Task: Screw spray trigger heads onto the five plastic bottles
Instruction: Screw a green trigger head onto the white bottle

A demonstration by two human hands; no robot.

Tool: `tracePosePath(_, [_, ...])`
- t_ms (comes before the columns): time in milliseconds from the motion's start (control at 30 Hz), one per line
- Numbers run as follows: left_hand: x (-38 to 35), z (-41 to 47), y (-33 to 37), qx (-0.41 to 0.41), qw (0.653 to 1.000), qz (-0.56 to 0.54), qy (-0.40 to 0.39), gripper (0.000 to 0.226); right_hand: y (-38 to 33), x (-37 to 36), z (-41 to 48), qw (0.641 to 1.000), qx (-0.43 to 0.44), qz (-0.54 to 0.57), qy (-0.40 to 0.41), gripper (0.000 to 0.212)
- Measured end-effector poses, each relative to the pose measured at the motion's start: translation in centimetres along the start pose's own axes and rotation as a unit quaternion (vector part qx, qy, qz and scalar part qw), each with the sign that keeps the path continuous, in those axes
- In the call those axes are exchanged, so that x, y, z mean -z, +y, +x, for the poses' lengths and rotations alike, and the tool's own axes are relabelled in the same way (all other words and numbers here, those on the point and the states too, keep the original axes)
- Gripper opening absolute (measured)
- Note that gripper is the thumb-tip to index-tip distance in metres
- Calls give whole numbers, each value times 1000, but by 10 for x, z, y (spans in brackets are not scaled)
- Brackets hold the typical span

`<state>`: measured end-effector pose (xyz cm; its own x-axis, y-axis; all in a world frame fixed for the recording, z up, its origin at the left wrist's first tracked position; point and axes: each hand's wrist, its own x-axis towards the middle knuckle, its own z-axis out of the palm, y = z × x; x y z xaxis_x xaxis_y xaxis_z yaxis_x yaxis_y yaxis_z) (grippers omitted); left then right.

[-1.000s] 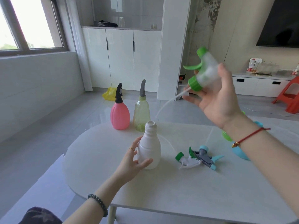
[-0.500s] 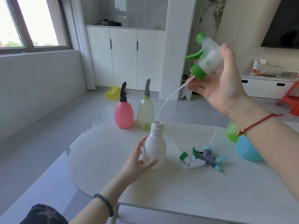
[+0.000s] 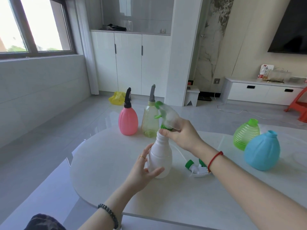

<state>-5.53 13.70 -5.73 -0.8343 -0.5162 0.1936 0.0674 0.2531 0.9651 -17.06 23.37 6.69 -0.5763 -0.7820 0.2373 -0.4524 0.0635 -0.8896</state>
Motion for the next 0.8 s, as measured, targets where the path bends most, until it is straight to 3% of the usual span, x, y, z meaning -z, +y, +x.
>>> tracePosePath(333, [0, -1, 5, 10, 1000, 24, -11, 71, 10, -20, -3, 999, -1, 33, 35, 5])
tracePosePath(600, [11, 2, 13, 30, 991, 116, -53, 78, 11, -24, -4, 995, -9, 16, 95, 15])
tracePosePath(700, [21, 14, 41, 2, 996, 86, 31, 80, 12, -25, -4, 995, -13, 16, 100, 19])
tracePosePath(800, [34, 34, 93, -98, 987, 81, 95, 73, 12, -24, -4, 994, -21, 26, 100, 25])
